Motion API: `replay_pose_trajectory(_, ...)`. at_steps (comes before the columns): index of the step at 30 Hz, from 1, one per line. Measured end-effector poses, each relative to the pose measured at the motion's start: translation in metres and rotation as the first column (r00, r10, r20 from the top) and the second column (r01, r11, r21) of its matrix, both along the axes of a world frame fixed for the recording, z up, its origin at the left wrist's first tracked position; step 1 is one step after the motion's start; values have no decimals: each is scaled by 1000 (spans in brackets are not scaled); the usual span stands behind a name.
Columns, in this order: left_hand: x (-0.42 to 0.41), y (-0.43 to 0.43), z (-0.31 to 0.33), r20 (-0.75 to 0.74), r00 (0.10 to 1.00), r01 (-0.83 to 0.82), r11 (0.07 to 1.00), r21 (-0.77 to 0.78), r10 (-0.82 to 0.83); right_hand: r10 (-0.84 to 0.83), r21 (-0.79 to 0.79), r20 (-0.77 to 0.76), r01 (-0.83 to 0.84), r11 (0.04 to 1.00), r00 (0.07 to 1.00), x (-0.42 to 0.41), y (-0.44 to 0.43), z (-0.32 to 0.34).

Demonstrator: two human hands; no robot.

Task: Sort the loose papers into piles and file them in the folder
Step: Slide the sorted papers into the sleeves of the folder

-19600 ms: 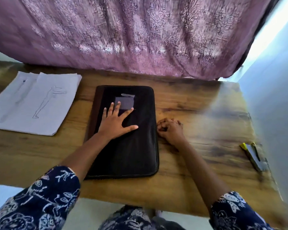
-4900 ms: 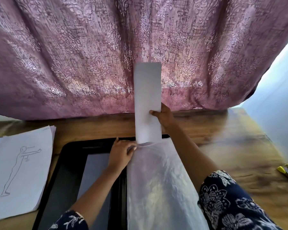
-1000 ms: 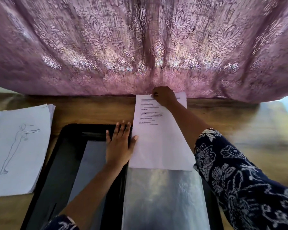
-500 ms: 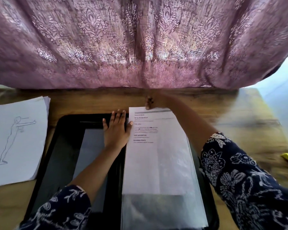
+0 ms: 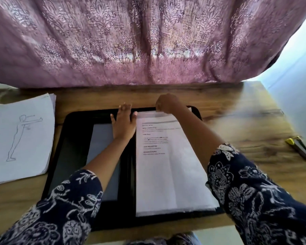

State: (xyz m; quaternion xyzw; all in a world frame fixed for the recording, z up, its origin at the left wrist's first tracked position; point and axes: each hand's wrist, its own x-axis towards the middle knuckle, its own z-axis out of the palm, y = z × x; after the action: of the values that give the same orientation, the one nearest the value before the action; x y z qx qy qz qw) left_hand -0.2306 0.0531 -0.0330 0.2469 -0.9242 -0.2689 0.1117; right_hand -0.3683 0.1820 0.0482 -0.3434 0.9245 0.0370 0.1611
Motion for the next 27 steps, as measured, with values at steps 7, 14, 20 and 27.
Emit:
replay_pose_trajectory(7, 129, 59, 12, -138, 990, 7, 995, 97, 6, -154, -561, 76, 170, 810, 985, 192, 58, -38)
replay_pose_trajectory(14, 196, 104, -13, 56, 995, 93, 983, -156, -85, -215, -307, -52, 189, 933, 975, 230, 187, -90)
replay_pose_trajectory(20, 195, 110, -14, 49, 991, 133, 974, -183, -126, -208, -386, -90, 159, 909, 974, 249, 150, -75)
replay_pose_trajectory(27, 196, 108, -13, 30, 993, 120, 977, -178, -117, -99, -277, -3, 95, 956, 995, 253, 173, -83)
